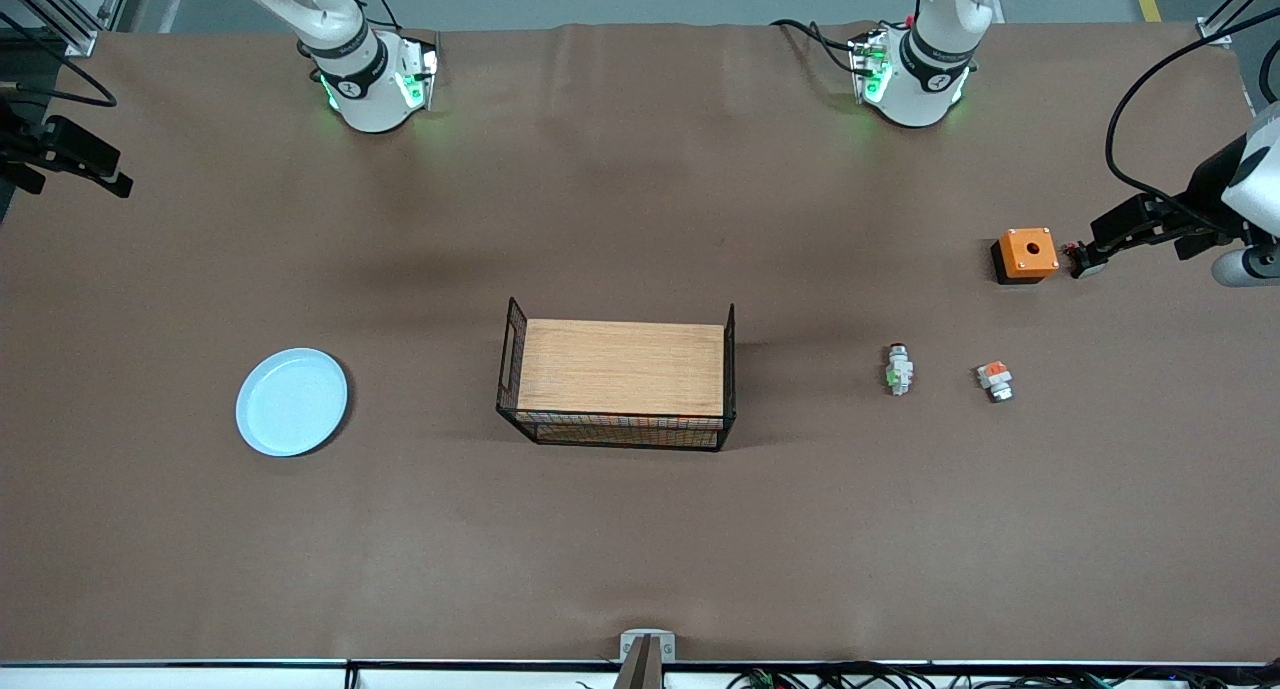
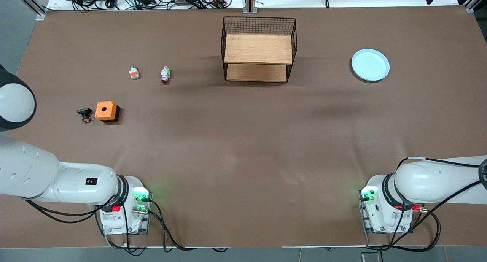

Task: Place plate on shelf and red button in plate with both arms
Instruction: 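Move the left gripper over the small white-and-red button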

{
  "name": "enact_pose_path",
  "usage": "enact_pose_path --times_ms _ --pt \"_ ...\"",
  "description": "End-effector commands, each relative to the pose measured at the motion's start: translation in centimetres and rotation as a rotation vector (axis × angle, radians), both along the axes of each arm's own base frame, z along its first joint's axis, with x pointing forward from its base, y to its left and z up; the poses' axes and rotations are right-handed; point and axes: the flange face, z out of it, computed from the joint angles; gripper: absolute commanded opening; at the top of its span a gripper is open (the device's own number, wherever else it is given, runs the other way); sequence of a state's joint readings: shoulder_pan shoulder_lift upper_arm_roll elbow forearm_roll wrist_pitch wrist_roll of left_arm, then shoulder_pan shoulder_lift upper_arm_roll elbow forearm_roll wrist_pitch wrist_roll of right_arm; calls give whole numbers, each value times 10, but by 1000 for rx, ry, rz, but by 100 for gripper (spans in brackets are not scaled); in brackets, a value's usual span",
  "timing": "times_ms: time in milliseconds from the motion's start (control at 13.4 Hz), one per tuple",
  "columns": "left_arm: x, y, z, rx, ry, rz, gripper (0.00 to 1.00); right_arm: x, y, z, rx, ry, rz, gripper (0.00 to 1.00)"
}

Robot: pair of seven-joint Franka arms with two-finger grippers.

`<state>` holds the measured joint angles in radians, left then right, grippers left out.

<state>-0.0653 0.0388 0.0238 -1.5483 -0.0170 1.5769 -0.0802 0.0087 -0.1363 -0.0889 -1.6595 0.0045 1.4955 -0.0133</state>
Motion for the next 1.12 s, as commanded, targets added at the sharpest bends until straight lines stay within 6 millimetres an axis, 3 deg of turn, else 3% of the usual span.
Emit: enact_pose_path --times_ms 0,372,521,818,1042 --pt "-1 2 2 5 6 -21 100 -6 1 5 -4 -12 11 100" --pt "0 10 -6 2 23 -7 100 -5 1 7 -2 -25 11 100" --pt "8 5 -24 -14 56 6 100 -5 -1 6 0 -22 8 100" --pt "17 -12 -103 -69 94 8 100 -5 -2 6 17 -26 3 100" --pt "19 -39 -164 -71 83 -25 100 -5 -2 6 17 -26 3 100"
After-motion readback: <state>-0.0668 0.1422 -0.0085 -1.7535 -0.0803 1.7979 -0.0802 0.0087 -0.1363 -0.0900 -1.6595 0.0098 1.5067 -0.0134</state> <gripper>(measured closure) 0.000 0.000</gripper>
